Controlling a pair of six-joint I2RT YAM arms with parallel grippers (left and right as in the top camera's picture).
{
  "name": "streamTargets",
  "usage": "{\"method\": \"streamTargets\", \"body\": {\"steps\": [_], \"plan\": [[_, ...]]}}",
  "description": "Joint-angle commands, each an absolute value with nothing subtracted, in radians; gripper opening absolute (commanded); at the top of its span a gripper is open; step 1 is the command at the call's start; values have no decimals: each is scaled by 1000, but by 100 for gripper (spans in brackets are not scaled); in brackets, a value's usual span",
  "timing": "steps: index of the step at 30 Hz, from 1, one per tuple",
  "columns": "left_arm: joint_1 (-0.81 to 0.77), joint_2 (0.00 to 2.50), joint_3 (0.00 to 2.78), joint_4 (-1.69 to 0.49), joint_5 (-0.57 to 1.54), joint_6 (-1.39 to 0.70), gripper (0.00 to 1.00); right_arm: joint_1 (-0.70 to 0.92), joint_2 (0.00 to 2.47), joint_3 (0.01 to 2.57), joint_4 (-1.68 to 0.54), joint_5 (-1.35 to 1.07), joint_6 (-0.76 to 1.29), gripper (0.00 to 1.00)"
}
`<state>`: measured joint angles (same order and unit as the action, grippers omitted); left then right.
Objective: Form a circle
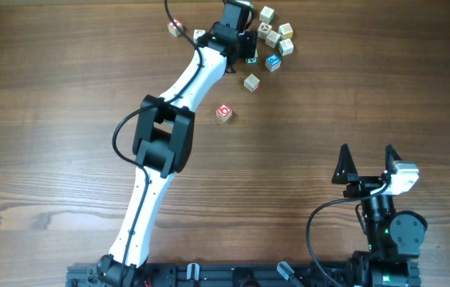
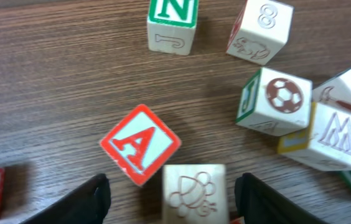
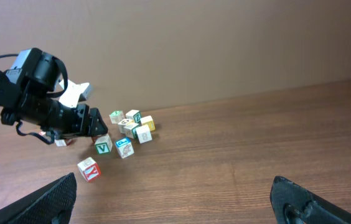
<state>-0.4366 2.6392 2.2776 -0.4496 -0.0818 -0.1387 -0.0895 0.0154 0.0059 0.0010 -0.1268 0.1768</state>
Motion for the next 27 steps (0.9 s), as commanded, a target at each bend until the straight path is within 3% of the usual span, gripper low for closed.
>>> {"method": "streamTargets", "body": {"steps": [1,3,16,22,27], "plan": [[-444,2646,2289,-461,-91,-188,51,-89,7,5,7,-119,158,100],[-444,2646,2289,-466,-70,-191,50,-89,7,5,7,-119,158,100],[-444,2646,2289,-501,-92,-191,22,-89,7,5,7,-119,158,100],[-442,2629,2289,-511,-115,-191,20,-89,7,5,7,-119,158,100],[-442,2503,2289,-552,-118,-191,26,-89,7,5,7,-119,158,100]]}}
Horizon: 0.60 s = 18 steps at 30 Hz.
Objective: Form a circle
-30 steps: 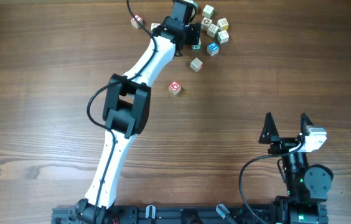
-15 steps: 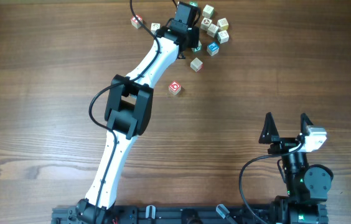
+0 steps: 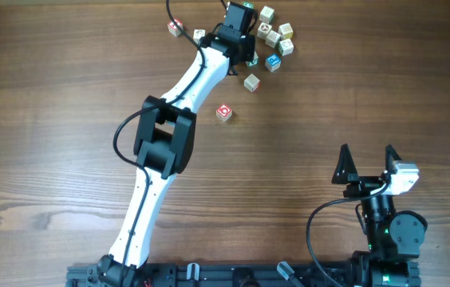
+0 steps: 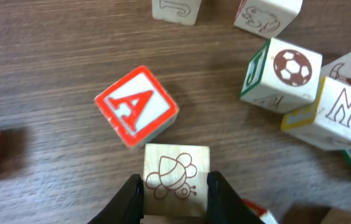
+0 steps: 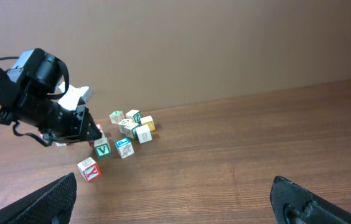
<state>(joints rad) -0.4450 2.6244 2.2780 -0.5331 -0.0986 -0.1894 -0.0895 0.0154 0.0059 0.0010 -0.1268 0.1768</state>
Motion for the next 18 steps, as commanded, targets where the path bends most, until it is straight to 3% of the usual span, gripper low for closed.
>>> {"method": "streamTargets", "body": {"steps": [1,5,10,18], "plan": [[-442,2477,2289,-561,-118,-190,26,-89,7,5,7,-119,158,100],[-443,2336,2289,-662,-118,-191,27,-89,7,5,7,-119,158,100],[-470,2178,2289,-960,-107,-217,26,-89,7,5,7,-119,158,100],[-543,2167,2275,-1290,-45,-217,25,-89,7,5,7,-119,158,100]]}}
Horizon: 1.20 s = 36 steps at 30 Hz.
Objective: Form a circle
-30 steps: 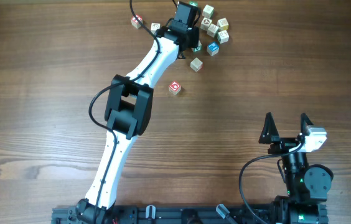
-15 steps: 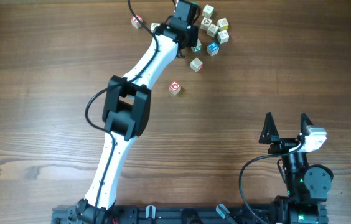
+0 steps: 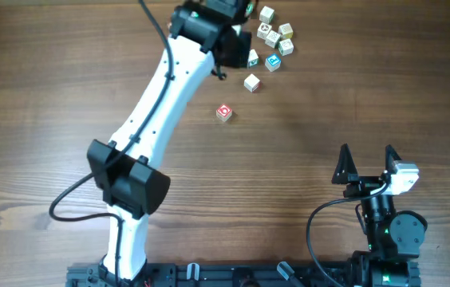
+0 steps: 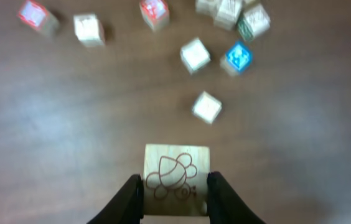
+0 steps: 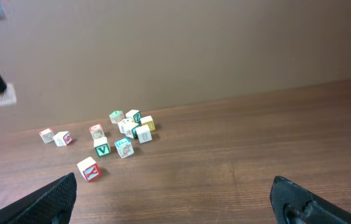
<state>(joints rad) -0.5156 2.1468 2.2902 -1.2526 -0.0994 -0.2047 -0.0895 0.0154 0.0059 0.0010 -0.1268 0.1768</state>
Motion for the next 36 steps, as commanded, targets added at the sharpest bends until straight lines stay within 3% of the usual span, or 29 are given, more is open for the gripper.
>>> {"method": "streamTargets", "body": {"steps": [1,7,19,30,36], "plan": [[-554,2167,2258,-1291,-46,-215,25,-89,7,5,7,-119,158,100],[-592,2175,2091,-1211,-45,-212,22,-89,7,5,7,-119,158,100],[-605,2175,1618,-703,54,-47,25,-89,7,5,7,-119,158,100],[-604,2175,1581,-623,2,-3,24,-89,7,5,7,-119,158,100],[-604,2173,1581,-655,-15,-3,31,-89,7,5,7,-119,158,100]]}}
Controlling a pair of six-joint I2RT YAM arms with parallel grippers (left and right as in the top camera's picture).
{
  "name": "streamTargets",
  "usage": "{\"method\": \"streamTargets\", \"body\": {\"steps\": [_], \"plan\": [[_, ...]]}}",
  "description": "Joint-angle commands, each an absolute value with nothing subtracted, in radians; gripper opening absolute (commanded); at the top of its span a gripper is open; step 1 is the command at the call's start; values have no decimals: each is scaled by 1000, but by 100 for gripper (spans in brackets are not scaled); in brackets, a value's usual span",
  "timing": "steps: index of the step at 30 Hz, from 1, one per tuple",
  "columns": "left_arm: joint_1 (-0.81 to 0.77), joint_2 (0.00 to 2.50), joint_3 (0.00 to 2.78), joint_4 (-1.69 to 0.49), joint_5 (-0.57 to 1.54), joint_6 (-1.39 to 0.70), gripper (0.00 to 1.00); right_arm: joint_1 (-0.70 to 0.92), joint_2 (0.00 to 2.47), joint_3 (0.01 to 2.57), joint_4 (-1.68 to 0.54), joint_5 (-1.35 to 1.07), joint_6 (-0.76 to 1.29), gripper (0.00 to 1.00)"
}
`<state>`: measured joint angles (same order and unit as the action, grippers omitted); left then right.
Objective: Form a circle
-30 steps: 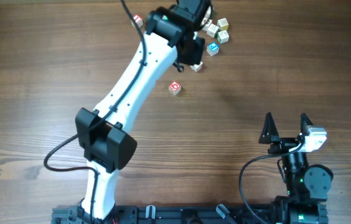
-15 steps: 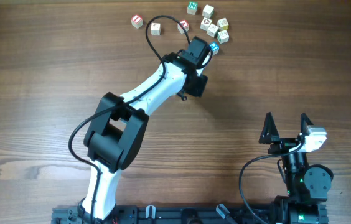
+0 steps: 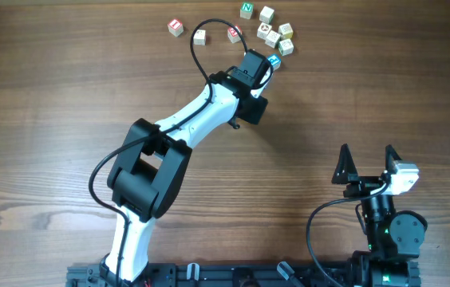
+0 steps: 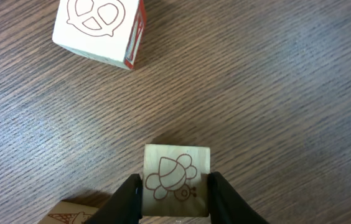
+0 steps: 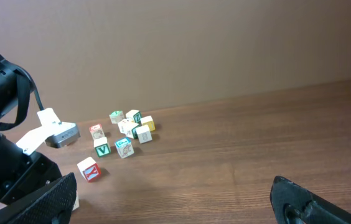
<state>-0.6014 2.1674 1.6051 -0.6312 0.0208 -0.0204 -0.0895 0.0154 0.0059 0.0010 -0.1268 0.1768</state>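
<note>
My left gripper is shut on a plain wooden block with a bee drawing, held low over the table; whether it touches the wood cannot be told. A pretzel block with a red side lies ahead to the left. The corner of a cone-drawing block shows close at the lower left. In the overhead view the left arm hides these three. The other blocks lie clustered at the far edge. My right gripper is open and empty at the near right.
A red block, a plain block and another red one lie left of the cluster, a blue one below it. A block with a red Y sits near the left arm.
The left gripper with the bee block was high above the table by the far cluster. Now it is low over the wood, nearer the table's middle, beside the pretzel block. The right arm is unchanged.
The left gripper stood open around the bee block next to a red A block in the far cluster. Then it was shut on the block. Then it held it high over the table, and now low beside two separate blocks.
</note>
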Motion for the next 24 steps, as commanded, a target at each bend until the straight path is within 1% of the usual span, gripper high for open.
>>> {"method": "streamTargets", "body": {"steps": [1,4,6,10,11,14,19,21,24], "plan": [[-604,2172,1581,-658,-37,-3,31,-89,7,5,7,-119,158,100],[-604,2171,1581,-659,-51,-2,32,-89,7,5,7,-119,158,100],[-604,2171,1581,-659,-51,-3,35,-89,7,5,7,-119,158,100],[-604,2162,1581,-659,-51,-3,38,-89,7,5,7,-119,158,100],[-604,2157,1581,-659,-50,-3,39,-89,7,5,7,-119,158,100],[-604,2130,1581,-658,-50,-3,47,-89,7,5,7,-119,158,100],[-604,2107,1584,-649,-50,-2,56,-89,7,5,7,-119,158,100],[-604,2106,1585,-625,-50,-2,58,-89,7,5,7,-119,158,100],[-604,2106,1585,-587,-50,-2,58,-89,7,5,7,-119,158,100]]}}
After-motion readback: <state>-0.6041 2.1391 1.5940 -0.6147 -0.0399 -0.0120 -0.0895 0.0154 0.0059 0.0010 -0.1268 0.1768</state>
